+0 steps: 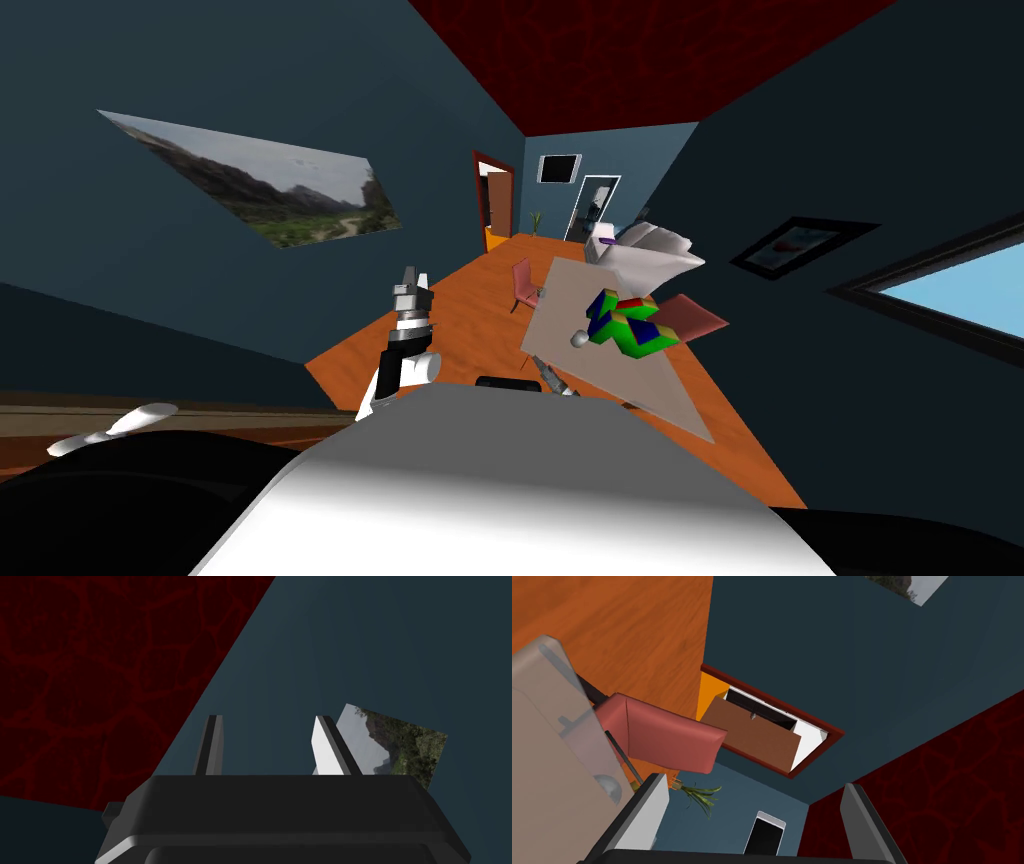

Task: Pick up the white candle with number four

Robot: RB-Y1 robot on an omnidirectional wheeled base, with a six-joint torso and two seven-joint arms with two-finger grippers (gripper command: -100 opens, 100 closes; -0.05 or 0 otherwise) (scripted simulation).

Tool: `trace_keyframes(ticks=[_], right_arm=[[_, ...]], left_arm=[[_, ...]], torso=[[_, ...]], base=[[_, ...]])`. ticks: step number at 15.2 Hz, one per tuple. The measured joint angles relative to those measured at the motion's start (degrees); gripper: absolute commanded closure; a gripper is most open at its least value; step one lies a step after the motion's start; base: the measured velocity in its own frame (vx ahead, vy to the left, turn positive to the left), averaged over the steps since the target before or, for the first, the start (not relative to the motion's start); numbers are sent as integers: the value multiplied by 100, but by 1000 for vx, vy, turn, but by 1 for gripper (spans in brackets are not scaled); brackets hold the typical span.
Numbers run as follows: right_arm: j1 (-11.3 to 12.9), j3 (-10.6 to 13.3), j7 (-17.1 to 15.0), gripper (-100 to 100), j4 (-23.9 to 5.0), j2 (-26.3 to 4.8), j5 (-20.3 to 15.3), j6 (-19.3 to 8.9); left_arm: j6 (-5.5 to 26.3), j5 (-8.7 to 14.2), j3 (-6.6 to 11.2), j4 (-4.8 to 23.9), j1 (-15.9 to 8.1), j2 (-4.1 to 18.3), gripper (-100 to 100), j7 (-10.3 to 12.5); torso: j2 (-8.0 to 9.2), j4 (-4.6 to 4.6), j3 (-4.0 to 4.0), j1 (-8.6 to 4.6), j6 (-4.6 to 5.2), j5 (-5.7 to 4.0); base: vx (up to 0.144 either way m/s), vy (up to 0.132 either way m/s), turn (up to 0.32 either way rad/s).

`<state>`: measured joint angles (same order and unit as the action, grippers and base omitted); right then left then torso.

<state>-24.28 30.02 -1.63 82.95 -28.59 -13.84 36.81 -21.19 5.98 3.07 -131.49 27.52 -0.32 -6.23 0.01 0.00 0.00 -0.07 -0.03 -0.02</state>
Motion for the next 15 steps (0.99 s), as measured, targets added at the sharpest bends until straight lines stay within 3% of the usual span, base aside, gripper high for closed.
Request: trace_keyframes(ticks=[12, 15], right_arm=[[429, 479, 9, -100, -1578, -759, -419, -228], [545, 570, -34, -100, -1806, -973, -501, -363]], left_arm=[[0, 0, 0, 0, 0, 0, 0, 0], [0, 0, 0, 0, 0, 0, 0, 0]], torso=[[0, 1, 1, -3, -1, 0], [-2, 0, -1, -1, -1, 1]], base=[[-14, -10, 179], [-10, -6, 151]])
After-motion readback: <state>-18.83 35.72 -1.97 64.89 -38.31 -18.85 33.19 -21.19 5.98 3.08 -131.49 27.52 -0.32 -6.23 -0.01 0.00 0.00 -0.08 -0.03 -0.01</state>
